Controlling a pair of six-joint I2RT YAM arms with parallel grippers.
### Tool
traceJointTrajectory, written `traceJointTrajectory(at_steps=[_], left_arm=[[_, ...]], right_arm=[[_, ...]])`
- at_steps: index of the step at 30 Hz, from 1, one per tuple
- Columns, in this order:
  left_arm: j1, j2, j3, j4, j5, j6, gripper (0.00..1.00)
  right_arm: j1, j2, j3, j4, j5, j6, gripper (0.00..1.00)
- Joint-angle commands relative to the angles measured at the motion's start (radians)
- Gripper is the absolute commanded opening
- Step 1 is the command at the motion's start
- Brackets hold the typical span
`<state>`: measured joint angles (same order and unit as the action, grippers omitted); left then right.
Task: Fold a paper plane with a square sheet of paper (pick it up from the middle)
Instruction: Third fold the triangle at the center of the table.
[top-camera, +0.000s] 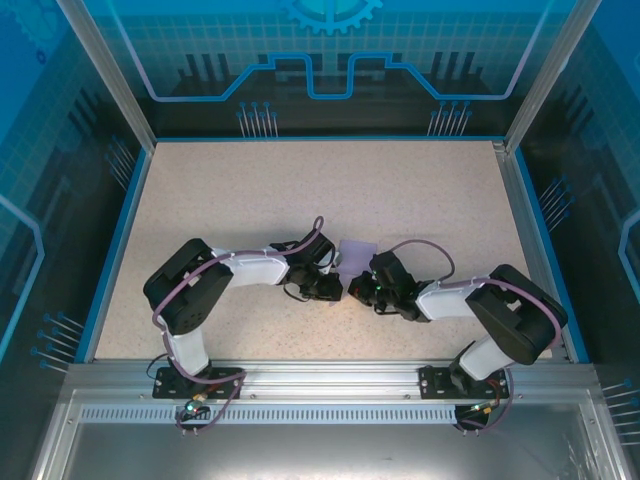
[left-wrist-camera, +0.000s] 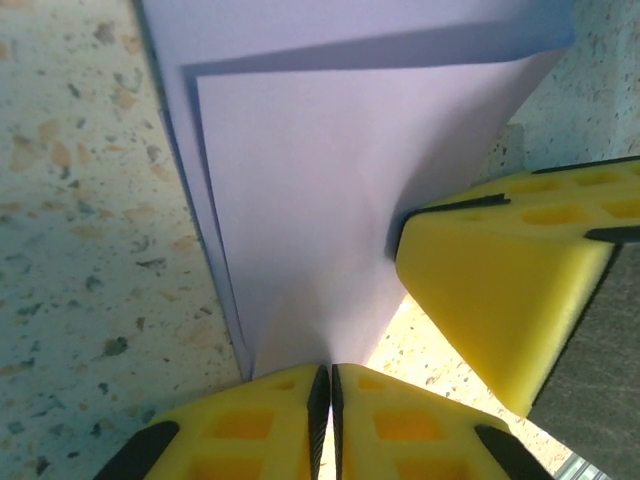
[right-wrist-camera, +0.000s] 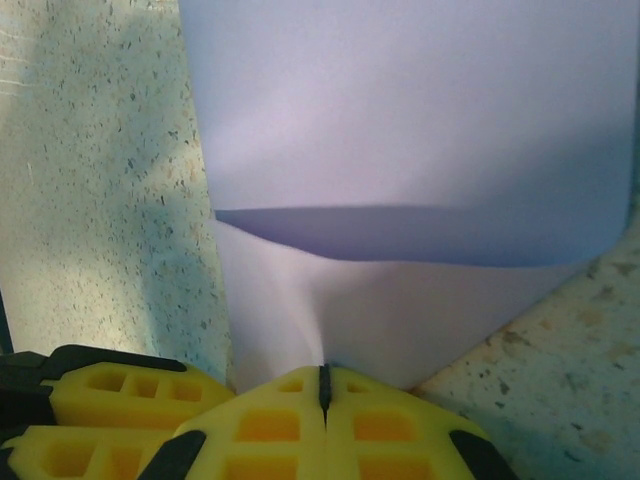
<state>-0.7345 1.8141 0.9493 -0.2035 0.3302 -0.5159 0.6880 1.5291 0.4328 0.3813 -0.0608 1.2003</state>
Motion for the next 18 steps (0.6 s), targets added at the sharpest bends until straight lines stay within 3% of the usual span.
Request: traceJointTrajectory(at_steps=[1, 7, 18], left_arm=[[-0.002, 0.027, -0.059, -0.121, -0.037, 0.030, 0.15], [-0.002, 0.014, -0.066, -0.141, -0.036, 0.038, 0.15], [-0.033, -0.023, -0.070, -0.203, -0.047, 0.044, 0.15]], right_arm=[[-0.059, -0.004, -0.002, -0.106, 0.068, -0.050, 0.00], [-0.120, -0.053, 0.010, -0.256, 0.125, -0.101, 0.01], [-0.172, -0.015, 0.007, -0.269, 0.098, -0.142, 0.00]])
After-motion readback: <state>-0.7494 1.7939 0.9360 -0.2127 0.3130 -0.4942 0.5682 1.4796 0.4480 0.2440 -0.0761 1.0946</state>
